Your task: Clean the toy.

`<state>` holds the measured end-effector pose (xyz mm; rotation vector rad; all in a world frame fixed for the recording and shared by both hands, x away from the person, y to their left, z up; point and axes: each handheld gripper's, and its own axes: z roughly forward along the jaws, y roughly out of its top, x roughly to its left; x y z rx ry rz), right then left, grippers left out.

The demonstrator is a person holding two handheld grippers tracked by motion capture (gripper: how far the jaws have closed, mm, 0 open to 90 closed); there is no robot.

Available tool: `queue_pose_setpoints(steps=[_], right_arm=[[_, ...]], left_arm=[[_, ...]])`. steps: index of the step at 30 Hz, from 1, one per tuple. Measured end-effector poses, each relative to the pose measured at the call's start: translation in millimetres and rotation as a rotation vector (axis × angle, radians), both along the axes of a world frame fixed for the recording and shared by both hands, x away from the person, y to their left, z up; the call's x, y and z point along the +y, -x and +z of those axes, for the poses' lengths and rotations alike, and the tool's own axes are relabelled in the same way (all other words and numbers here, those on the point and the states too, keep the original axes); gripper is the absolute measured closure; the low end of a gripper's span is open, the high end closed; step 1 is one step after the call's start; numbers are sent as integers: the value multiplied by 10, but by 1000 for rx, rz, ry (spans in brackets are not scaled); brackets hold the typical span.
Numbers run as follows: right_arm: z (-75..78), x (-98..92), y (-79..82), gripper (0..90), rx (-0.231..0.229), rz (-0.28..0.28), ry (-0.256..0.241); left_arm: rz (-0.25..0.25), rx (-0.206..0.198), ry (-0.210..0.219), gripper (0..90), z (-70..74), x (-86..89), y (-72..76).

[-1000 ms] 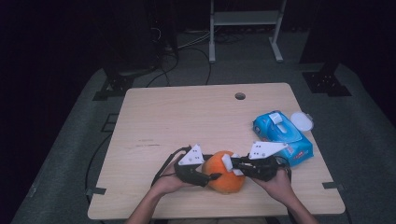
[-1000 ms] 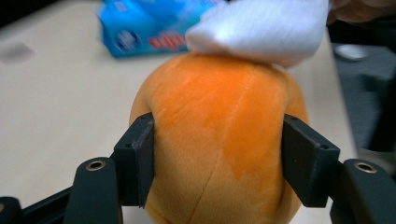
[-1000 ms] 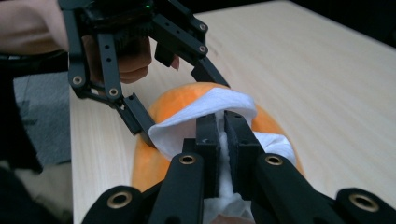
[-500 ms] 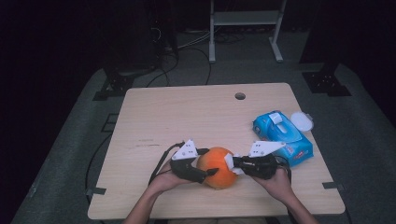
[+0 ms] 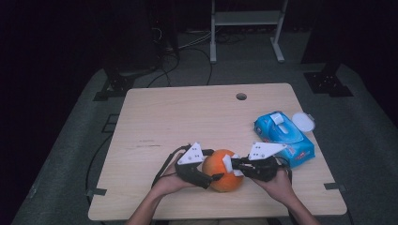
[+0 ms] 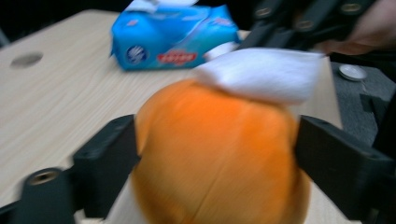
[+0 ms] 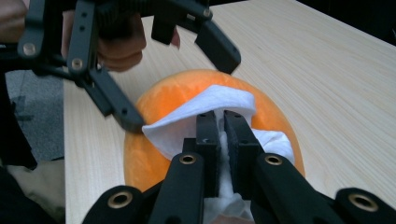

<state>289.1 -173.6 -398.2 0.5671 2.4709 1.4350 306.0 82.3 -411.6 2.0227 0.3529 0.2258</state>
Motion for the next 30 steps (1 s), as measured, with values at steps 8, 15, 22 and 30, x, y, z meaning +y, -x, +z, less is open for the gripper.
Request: queue_pose_setpoints(steps=[8,15,22,30], right_arm=[[28,-32,12,842,-14,-27,9],[130,52,78,842,-60,6,0],[88,-61,61,843,-38,-17,8],[168,19,131,842,-77,-12,16]], left_arm=[[-22,53,28,255,-72,23,-27],[-45,-32,-16,269,-9,-112,96],[8,70,28,133,-53,-78,-12],[-31,2,12,279,-23,-164,99]])
